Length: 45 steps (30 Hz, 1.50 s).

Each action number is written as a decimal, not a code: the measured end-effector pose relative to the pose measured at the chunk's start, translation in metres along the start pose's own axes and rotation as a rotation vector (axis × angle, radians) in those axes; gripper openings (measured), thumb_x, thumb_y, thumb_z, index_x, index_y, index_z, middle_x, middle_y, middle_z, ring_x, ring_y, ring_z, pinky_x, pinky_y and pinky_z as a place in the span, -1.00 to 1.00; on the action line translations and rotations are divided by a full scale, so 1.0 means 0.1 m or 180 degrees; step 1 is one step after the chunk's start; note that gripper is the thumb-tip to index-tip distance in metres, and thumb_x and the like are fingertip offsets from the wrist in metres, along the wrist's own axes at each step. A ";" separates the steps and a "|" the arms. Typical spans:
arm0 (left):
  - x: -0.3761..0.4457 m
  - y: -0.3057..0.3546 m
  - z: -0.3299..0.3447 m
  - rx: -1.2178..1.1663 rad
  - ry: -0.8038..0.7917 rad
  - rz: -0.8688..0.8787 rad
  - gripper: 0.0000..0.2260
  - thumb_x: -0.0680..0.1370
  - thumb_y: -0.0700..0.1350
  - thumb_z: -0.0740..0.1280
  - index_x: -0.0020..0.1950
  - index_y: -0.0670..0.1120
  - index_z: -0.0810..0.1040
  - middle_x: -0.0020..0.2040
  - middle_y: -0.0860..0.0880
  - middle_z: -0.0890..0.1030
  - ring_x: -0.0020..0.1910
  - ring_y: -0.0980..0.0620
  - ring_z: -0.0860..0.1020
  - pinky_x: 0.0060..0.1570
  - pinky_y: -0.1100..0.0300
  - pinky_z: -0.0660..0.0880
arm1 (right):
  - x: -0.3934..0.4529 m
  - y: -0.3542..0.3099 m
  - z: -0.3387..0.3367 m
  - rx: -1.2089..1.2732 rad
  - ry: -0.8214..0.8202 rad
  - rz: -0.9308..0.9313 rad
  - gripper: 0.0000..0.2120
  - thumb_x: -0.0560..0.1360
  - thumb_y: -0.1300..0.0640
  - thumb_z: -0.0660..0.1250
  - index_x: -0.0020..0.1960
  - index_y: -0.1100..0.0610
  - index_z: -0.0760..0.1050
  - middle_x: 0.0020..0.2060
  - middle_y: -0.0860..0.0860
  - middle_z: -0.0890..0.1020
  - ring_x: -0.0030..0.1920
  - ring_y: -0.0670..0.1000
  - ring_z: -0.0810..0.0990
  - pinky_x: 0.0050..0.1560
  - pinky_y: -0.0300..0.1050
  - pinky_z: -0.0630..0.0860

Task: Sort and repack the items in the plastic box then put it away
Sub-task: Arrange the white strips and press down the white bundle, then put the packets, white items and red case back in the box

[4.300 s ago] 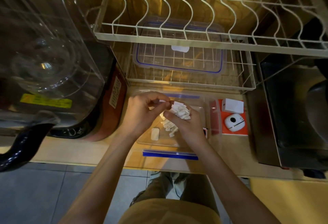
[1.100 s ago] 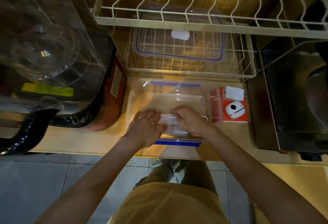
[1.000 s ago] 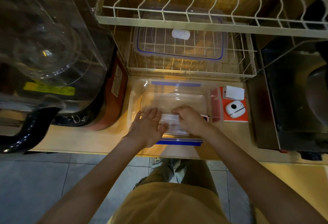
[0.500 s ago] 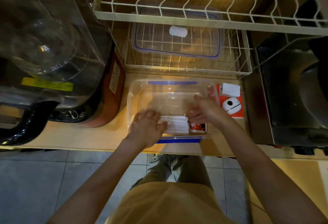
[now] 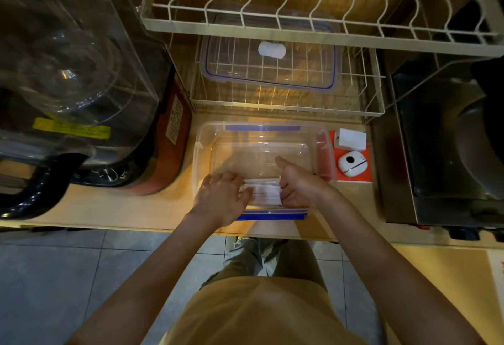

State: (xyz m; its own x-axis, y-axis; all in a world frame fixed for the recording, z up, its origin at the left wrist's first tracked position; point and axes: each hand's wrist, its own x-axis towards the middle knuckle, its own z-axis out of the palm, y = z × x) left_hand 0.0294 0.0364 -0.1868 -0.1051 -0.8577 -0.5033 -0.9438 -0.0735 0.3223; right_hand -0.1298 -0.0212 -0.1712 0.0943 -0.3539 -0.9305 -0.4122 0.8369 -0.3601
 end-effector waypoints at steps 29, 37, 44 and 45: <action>0.50 0.74 -0.82 0.0074 0.0616 0.1050 -0.80 0.55 -0.10 0.21 0.08 -0.09 0.57 0.03 -0.12 0.65 -0.01 -0.13 0.59 -0.03 -0.03 0.53 | -0.58 0.49 -0.72 -0.0181 0.2512 -0.2047 -0.82 0.49 0.09 0.34 0.08 0.09 0.49 -0.06 0.02 0.63 -0.10 -0.05 0.60 -0.08 -0.24 0.53; 0.86 1.59 -0.77 0.0070 0.0360 0.1324 -0.69 0.51 -0.07 0.28 0.23 -0.11 0.47 0.19 -0.17 0.54 0.13 -0.17 0.53 0.05 0.00 0.50 | -0.35 0.48 -0.80 0.0914 0.2799 -0.1226 -0.50 0.39 0.03 0.45 0.22 0.18 0.37 0.17 0.14 0.56 0.07 0.07 0.60 -0.11 -0.29 0.45; 1.20 1.86 -0.57 0.1029 0.0064 0.1426 -0.64 0.46 -0.15 0.34 0.24 -0.16 0.42 0.18 -0.22 0.47 0.15 -0.22 0.49 0.01 -0.02 0.48 | -0.27 0.31 -0.76 0.0647 0.2721 -0.0920 -0.35 0.41 0.01 0.43 0.34 0.25 0.23 0.28 0.18 0.39 0.16 0.13 0.51 0.02 -0.14 0.43; 1.22 1.86 -0.55 0.1165 0.0093 0.1434 -0.66 0.46 -0.16 0.33 0.22 -0.15 0.43 0.16 -0.21 0.48 0.15 -0.21 0.49 0.00 -0.02 0.47 | -0.25 0.30 -0.75 0.0565 0.2744 -0.0912 -0.34 0.41 0.00 0.43 0.35 0.25 0.21 0.29 0.19 0.38 0.16 0.15 0.51 0.05 -0.10 0.46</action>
State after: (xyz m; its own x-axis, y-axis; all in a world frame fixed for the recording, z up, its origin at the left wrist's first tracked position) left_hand -0.1418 -0.1102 -0.1444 -0.5178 -0.7776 -0.3567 -0.8554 0.4783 0.1989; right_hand -0.2128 -0.0188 -0.1541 -0.5650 -0.6860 -0.4585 -0.3256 0.6960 -0.6400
